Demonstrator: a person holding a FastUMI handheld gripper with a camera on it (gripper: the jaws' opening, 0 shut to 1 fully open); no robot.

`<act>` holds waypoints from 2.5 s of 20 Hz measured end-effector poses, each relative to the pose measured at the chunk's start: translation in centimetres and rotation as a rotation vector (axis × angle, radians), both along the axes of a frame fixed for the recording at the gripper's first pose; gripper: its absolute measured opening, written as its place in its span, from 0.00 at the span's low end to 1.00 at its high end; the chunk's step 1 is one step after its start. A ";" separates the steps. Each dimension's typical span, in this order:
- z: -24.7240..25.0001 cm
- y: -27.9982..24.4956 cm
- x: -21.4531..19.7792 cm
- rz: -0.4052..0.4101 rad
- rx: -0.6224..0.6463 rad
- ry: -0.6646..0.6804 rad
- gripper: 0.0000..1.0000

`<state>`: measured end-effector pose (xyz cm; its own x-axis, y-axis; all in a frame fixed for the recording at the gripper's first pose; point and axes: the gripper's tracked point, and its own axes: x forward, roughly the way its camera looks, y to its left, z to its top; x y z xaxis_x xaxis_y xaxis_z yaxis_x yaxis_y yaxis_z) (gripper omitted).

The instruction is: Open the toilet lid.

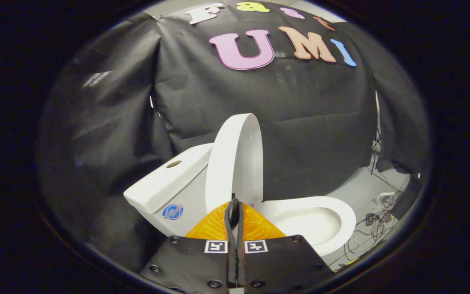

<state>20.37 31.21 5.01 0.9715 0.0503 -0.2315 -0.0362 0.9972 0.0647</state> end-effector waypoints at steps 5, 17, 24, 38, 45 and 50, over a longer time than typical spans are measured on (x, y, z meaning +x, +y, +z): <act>0.0 1.8 0.5 0.042 -0.027 -0.008 0.01; -0.5 7.4 1.8 0.033 -0.181 -0.034 0.03; -0.4 8.9 1.9 -0.005 -0.271 -0.090 0.08; 3.2 12.3 0.3 0.121 -0.450 -0.214 0.97; 3.9 11.1 -1.2 0.163 -0.413 -0.174 0.97; 6.3 10.0 -2.6 0.201 -0.363 -0.192 0.98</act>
<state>17.80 41.25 11.29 0.9779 0.1907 -0.0857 -0.2082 0.9263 -0.3141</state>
